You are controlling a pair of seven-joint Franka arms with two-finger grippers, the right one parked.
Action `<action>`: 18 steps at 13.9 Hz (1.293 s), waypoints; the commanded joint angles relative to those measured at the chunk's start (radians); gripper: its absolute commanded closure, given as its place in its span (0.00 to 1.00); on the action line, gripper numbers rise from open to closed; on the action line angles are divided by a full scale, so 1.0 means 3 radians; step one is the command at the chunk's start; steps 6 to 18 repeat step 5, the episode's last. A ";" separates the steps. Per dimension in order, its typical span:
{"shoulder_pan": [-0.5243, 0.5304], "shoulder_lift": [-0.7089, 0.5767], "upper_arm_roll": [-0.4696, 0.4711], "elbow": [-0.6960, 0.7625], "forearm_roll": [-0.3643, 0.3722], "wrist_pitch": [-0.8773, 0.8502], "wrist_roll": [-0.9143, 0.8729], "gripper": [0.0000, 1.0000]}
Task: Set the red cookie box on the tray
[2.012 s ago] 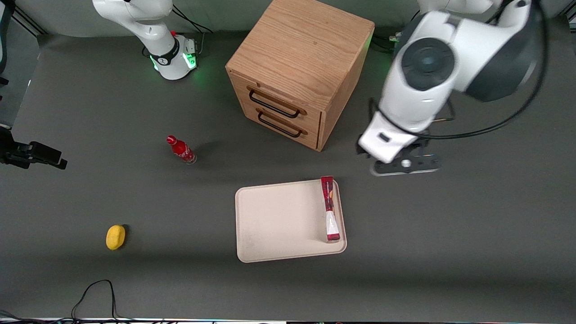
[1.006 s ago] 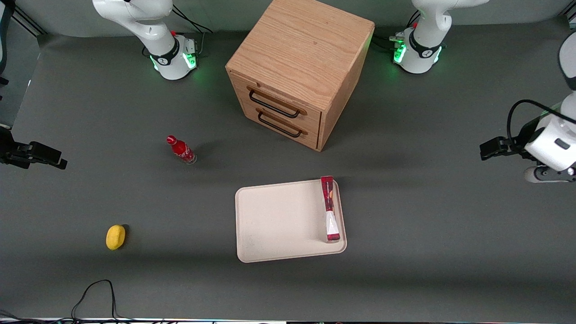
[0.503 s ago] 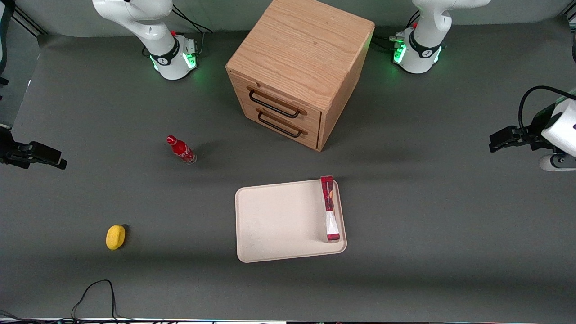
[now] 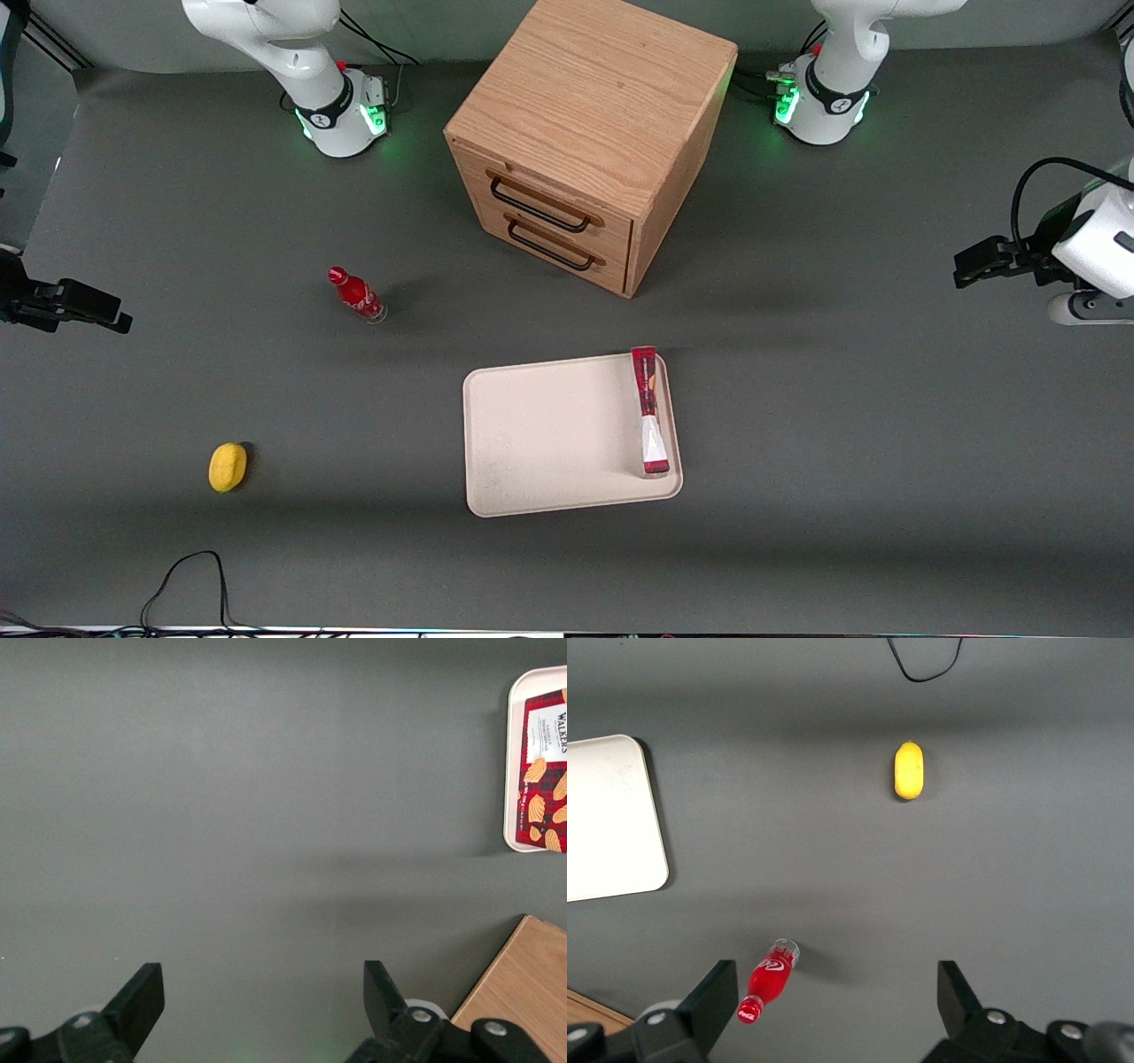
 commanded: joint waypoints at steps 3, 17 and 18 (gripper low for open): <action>-0.0018 -0.0090 0.0033 -0.0076 -0.0042 -0.0024 0.0016 0.00; -0.0008 -0.0085 0.0033 -0.0066 -0.0042 -0.0055 0.0026 0.00; -0.0008 -0.0085 0.0033 -0.0066 -0.0042 -0.0055 0.0026 0.00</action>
